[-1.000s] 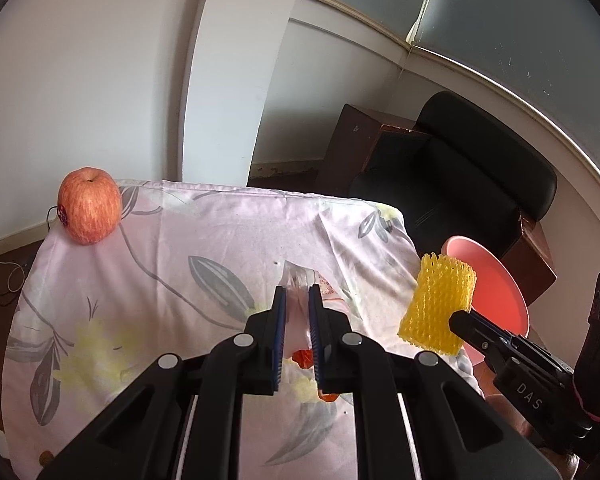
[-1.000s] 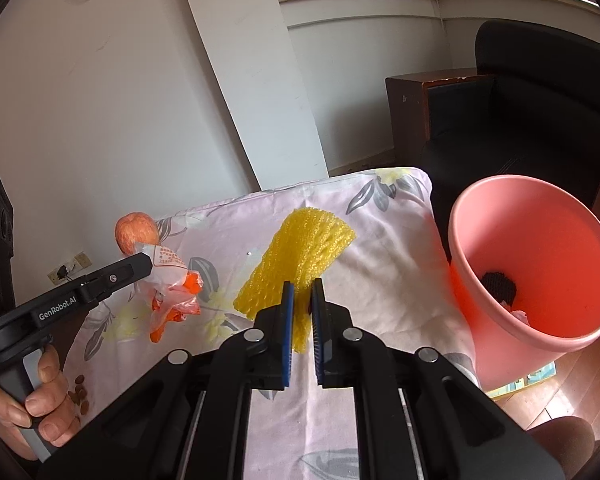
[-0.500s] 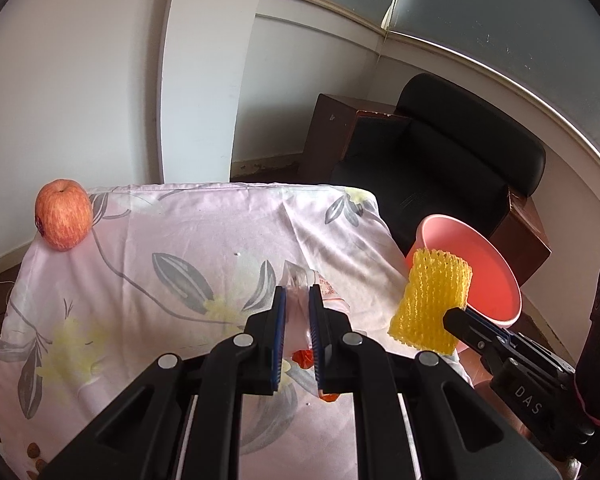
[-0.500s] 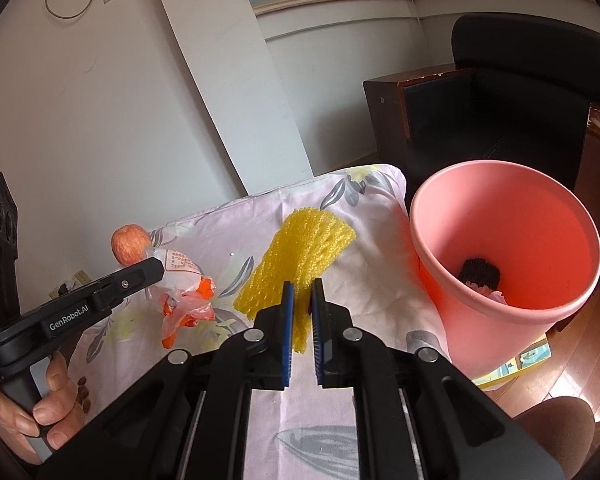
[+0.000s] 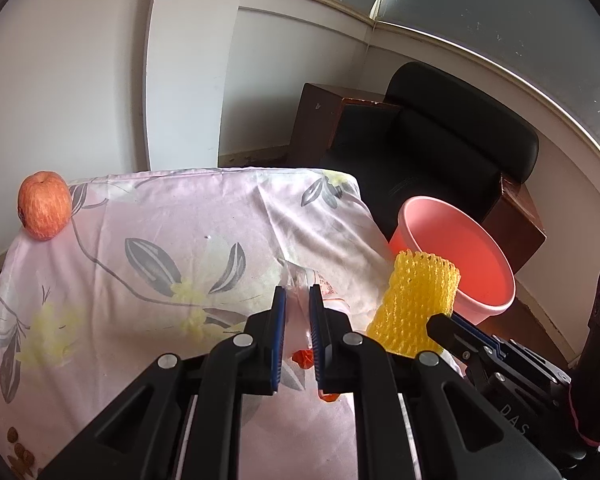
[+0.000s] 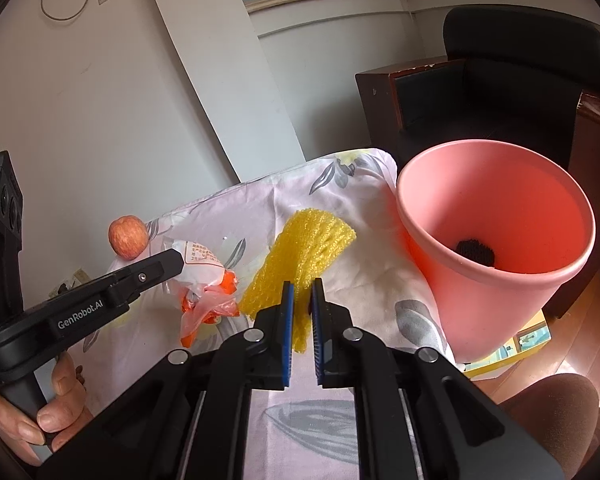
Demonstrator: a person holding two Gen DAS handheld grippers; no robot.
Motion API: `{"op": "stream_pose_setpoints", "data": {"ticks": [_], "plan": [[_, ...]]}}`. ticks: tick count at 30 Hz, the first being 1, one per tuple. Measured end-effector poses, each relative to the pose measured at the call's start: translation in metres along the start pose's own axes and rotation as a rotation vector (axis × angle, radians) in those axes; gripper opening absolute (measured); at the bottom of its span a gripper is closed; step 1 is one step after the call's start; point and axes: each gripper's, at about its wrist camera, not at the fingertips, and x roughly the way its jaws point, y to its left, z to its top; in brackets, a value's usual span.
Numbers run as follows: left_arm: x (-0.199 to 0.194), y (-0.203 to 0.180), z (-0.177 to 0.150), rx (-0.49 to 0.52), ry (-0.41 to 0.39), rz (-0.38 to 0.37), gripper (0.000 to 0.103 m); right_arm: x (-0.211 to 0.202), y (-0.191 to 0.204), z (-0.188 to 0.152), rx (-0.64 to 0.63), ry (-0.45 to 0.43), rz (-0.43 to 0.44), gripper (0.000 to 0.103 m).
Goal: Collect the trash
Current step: 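Carry the clear wrapper and yellow foam net with both grippers over the pink bin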
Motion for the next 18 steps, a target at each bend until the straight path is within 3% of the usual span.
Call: {"op": "stream_pose_setpoints", "data": {"ticks": [18], "plan": [[0.005,-0.022,0.004,0.034,-0.001,0.001,0.011,-0.015,-0.027,0.001,0.069,-0.053,-0.002,0.009]]}}
